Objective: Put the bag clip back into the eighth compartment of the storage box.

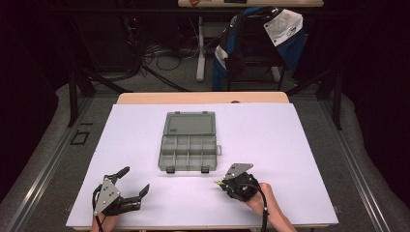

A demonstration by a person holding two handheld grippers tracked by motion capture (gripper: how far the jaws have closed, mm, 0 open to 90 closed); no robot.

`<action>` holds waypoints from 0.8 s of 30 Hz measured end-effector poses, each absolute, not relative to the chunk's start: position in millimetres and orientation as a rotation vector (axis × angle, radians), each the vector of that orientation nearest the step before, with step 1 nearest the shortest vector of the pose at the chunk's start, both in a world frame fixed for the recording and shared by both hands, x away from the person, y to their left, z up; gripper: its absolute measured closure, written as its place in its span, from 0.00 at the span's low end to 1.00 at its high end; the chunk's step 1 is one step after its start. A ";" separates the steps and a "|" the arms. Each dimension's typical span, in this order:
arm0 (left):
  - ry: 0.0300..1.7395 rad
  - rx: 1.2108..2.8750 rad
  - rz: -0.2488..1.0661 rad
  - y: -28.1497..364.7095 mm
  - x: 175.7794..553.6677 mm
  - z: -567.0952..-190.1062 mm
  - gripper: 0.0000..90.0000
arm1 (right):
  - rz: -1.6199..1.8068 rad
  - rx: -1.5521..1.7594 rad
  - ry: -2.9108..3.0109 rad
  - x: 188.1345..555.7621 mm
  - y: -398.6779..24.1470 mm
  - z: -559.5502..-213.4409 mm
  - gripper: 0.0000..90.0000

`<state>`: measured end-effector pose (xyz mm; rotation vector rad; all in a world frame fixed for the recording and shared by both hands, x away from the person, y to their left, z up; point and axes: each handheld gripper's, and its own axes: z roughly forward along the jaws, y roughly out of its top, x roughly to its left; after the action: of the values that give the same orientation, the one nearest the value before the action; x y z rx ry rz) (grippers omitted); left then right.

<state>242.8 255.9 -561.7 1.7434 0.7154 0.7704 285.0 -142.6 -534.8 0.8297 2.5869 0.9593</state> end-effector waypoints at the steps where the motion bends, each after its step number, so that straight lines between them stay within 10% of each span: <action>1: 0.715 1.745 0.771 255.9 242.8 -561.7 0.12 | 0.959 0.829 2.585 285.1 -142.8 -534.4 0.89; 24: 0.718 1.749 0.767 254.8 243.6 -562.4 0.12 | 0.991 0.819 2.506 291.5 -144.6 -516.2 0.89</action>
<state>243.6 254.8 -562.4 1.7492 0.7182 0.7671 291.5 -144.6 -516.2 0.8189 2.5065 0.9911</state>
